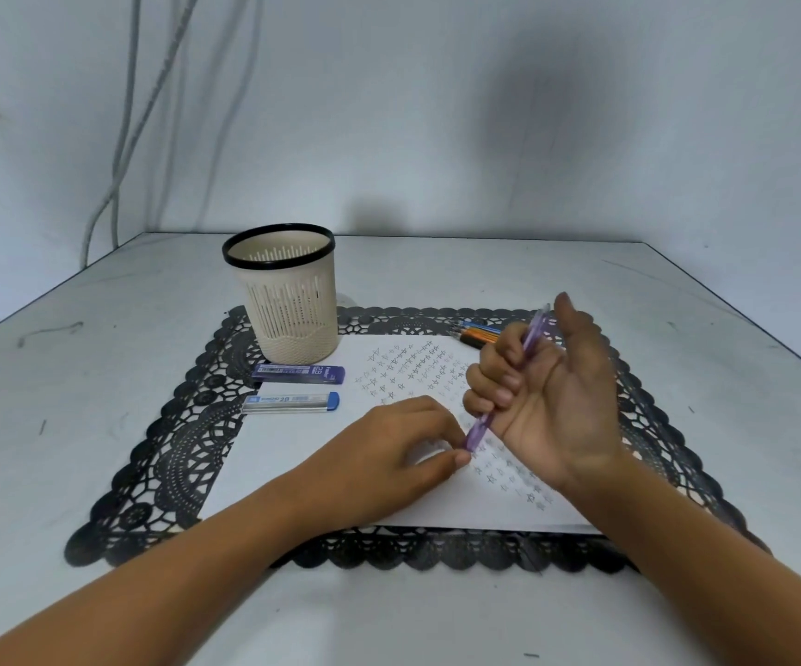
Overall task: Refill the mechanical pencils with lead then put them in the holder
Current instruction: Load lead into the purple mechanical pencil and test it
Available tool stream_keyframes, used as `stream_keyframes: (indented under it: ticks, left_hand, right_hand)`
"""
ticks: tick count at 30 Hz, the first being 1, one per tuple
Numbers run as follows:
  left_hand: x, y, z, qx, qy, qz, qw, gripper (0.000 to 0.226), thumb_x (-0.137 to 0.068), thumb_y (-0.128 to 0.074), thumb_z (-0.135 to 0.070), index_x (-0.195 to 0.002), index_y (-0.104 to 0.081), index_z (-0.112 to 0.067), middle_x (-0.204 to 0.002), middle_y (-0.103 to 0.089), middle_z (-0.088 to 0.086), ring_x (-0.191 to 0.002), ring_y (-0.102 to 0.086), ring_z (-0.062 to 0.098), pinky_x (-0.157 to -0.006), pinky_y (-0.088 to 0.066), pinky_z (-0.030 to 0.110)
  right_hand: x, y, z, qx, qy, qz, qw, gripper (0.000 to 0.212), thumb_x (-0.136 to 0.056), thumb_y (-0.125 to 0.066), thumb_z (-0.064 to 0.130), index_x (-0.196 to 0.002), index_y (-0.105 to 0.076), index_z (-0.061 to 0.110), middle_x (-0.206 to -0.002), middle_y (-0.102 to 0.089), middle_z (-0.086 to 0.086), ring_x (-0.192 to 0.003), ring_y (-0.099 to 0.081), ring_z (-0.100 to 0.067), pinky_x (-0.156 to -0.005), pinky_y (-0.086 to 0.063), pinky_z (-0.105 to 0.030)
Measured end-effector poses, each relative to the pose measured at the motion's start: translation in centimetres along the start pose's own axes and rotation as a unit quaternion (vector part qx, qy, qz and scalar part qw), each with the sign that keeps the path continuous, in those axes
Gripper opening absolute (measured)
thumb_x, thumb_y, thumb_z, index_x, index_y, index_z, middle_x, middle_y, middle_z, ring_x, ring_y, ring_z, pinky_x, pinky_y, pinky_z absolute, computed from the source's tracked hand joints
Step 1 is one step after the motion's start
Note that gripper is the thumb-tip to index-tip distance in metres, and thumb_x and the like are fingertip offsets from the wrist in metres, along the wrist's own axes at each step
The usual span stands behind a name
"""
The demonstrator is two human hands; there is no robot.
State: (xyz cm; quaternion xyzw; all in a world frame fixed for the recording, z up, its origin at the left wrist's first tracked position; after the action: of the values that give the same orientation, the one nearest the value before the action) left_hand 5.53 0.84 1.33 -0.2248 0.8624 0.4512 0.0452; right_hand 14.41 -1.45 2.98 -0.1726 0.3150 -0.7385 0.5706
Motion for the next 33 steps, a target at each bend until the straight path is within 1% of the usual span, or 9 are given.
stream_keyframes:
  ticks: [3, 5, 7, 10, 16, 21, 25, 28, 33]
  left_hand:
    - [0.0, 0.4, 0.2, 0.031, 0.014, -0.018, 0.999, 0.015, -0.087, -0.055, -0.032, -0.091, -0.063, -0.019, -0.092, -0.062, -0.009, -0.088, -0.055, 0.002, -0.080, -0.043, 0.017]
    - [0.1, 0.8, 0.4, 0.050, 0.028, -0.029, 0.998, 0.010, -0.086, -0.058, -0.029, -0.089, -0.063, -0.020, -0.091, -0.063, -0.010, -0.088, -0.055, 0.001, -0.079, -0.042, 0.015]
    - [0.2, 1.3, 0.8, 0.066, 0.045, -0.045, 0.996, 0.012, -0.084, -0.057, -0.033, -0.087, -0.062, -0.023, -0.091, -0.064, -0.011, -0.088, -0.056, 0.000, -0.080, -0.043, 0.017]
    - [0.3, 2.1, 1.1, 0.068, 0.061, -0.074, 0.993, 0.018, -0.081, -0.054, -0.038, -0.086, -0.062, -0.024, -0.090, -0.064, -0.012, -0.088, -0.056, 0.000, -0.081, -0.043, 0.020]
    - [0.4, 2.3, 1.1, 0.011, 0.046, -0.072, 0.996, 0.021, -0.086, -0.053, -0.040, -0.098, -0.060, -0.025, -0.099, -0.062, -0.012, -0.093, -0.053, -0.001, -0.082, -0.041, 0.018]
    - [0.5, 1.4, 1.2, -0.078, 0.049, -0.010, 0.996, 0.036, -0.092, -0.043, -0.044, -0.123, -0.050, -0.027, -0.121, -0.049, -0.013, -0.109, -0.042, -0.005, -0.092, -0.032, 0.009]
    - [0.8, 0.2, 1.0, -0.135, 0.034, 0.054, 0.989, 0.049, -0.090, -0.041, -0.050, -0.134, -0.039, -0.028, -0.136, -0.038, -0.011, -0.123, -0.032, 0.000, -0.101, -0.023, 0.011]
    - [1.0, -0.5, 1.2, -0.163, 0.026, 0.086, 0.983, 0.057, -0.088, -0.040, -0.056, -0.139, -0.032, -0.031, -0.147, -0.028, -0.010, -0.133, -0.022, 0.004, -0.107, -0.013, 0.014]
    - [1.2, -1.1, 1.6, -0.189, 0.024, 0.105, 0.976, 0.061, -0.087, -0.036, -0.062, -0.140, -0.027, -0.033, -0.152, -0.019, -0.007, -0.137, -0.013, 0.007, -0.114, -0.009, 0.024]
  right_hand:
    - [-0.2, 0.5, 0.0, 0.040, 0.014, -0.008, 0.999, 0.040, -0.082, -0.046, 0.047, -0.066, -0.051, 0.011, -0.055, -0.042, -0.004, -0.051, -0.043, -0.016, -0.052, -0.041, -0.025]
    - [-0.4, 0.9, 0.0, 0.130, 0.019, -0.013, 0.991, 0.027, -0.081, -0.055, 0.038, -0.079, -0.057, 0.010, -0.064, -0.055, -0.005, -0.063, -0.056, -0.019, -0.059, -0.049, -0.029]
    - [-0.2, 1.2, -0.3, 0.272, 0.014, -0.014, 0.962, 0.020, -0.080, -0.058, 0.031, -0.091, -0.058, 0.015, -0.074, -0.060, -0.001, -0.075, -0.059, -0.017, -0.064, -0.049, -0.031]
    - [0.2, 1.1, -1.3, 0.424, -0.011, 0.003, 0.906, 0.007, -0.088, -0.060, 0.020, -0.094, -0.059, 0.020, -0.076, -0.061, 0.001, -0.071, -0.055, -0.018, -0.062, -0.043, -0.032]
    - [0.2, 1.0, -1.2, 0.385, -0.040, 0.012, 0.922, 0.005, -0.087, -0.056, 0.002, -0.090, -0.059, 0.005, -0.071, -0.063, -0.006, -0.068, -0.062, -0.021, -0.062, -0.054, -0.029]
    - [-0.5, 2.8, 3.7, 0.342, 0.019, -0.057, 0.938, 0.009, -0.086, -0.051, -0.001, -0.089, -0.058, 0.004, -0.073, -0.062, -0.010, -0.062, -0.062, -0.016, -0.056, -0.054, -0.021]
    - [-0.5, 3.3, 6.3, 0.341, 0.046, -0.060, 0.937, 0.007, -0.079, -0.057, 0.003, -0.083, -0.060, 0.006, -0.068, -0.063, -0.009, -0.062, -0.063, -0.019, -0.057, -0.055, -0.022]
    - [0.6, 3.1, 6.2, 0.368, 0.019, -0.024, 0.929, 0.011, -0.073, -0.059, 0.004, -0.084, -0.059, 0.004, -0.070, -0.065, -0.009, -0.067, -0.064, -0.021, -0.063, -0.056, -0.024]
    - [4.5, 4.3, 4.4, 0.458, -0.010, -0.028, 0.888, 0.018, -0.081, -0.055, -0.011, -0.083, -0.063, 0.005, -0.071, -0.068, -0.010, -0.066, -0.065, -0.021, -0.063, -0.054, -0.024]
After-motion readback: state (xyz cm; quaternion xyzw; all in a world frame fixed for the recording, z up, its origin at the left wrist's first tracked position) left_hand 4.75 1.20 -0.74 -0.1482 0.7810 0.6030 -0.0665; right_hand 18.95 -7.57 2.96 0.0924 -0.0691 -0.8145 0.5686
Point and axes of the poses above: each hand's wrist, its own x-axis away from the middle knuckle, its own y-axis out of the back of the hand, z = x × y, the point moved 9 cm from there along -x, towards the middle knuckle
